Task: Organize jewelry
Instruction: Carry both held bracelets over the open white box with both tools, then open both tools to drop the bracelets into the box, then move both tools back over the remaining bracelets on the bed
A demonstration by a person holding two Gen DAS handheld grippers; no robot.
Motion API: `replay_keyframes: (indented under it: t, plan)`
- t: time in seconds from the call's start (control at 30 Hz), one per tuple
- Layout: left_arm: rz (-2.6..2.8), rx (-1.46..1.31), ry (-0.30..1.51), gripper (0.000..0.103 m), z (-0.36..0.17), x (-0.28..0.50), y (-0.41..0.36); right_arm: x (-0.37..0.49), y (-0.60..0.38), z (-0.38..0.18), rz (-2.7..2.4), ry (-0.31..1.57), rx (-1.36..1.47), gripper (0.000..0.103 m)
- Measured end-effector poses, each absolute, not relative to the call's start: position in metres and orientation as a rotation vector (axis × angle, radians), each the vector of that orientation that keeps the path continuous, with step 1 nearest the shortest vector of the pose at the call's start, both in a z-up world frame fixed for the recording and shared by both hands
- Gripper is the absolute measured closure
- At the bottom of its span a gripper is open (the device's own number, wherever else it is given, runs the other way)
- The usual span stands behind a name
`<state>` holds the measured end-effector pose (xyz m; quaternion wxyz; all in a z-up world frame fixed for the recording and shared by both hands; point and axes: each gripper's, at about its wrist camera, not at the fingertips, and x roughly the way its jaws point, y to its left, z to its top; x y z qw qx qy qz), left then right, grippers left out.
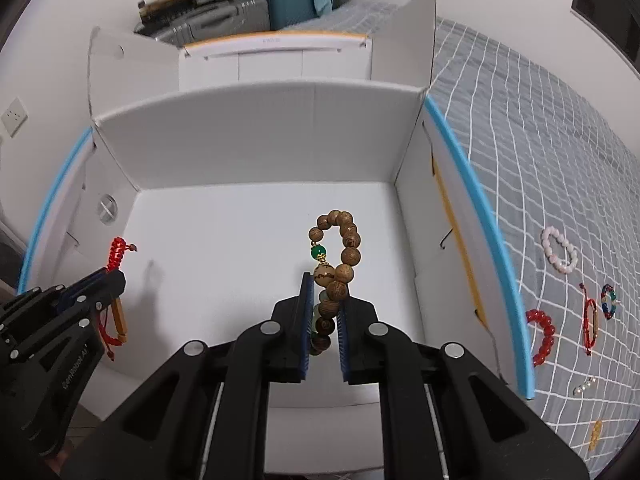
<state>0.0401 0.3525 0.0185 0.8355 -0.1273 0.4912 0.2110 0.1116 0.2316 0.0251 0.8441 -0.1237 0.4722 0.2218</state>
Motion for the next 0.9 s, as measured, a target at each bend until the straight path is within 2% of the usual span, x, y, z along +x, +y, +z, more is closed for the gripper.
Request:
replay_keyframes:
  t: [0.37, 0.6, 0.67, 0.7, 0.73, 0.77, 0.83, 0.9]
  plan:
    - [0.443, -0.271, 1.062, 0.094, 0.01, 0.043, 0.358, 0.117, 0.235, 0.009, 0.469, 1.026, -0.262, 0.093]
    - [0.449, -0.259, 1.065, 0.09, 0.009, 0.047, 0.359, 0.115, 0.238, 0.012, 0.483, 1.013, -0.263, 0.092]
    - [0.455, -0.259, 1.069, 0.086, 0.01, 0.046, 0.359, 0.114, 0.237, 0.014, 0.489, 1.012, -0.258, 0.092]
    - [0.457, -0.262, 1.068, 0.075, 0.01, 0.046, 0.359, 0.114, 0.236, 0.016, 0.491, 1.012, -0.255, 0.091]
    - [0.46, -0.263, 1.063, 0.066, 0.012, 0.044, 0.359, 0.114, 0.235, 0.018, 0.496, 1.01, -0.248, 0.085]
    - [0.468, -0.256, 1.053, 0.063, 0.014, 0.044, 0.358, 0.113, 0.234, 0.02, 0.501, 1.005, -0.244, 0.08]
    - [0.476, -0.247, 1.038, 0.052, 0.018, 0.042, 0.357, 0.11, 0.231, 0.026, 0.503, 0.986, -0.235, 0.058]
    - [0.48, -0.243, 1.023, 0.047, 0.023, 0.039, 0.356, 0.108, 0.228, 0.034, 0.507, 0.964, -0.221, 0.046]
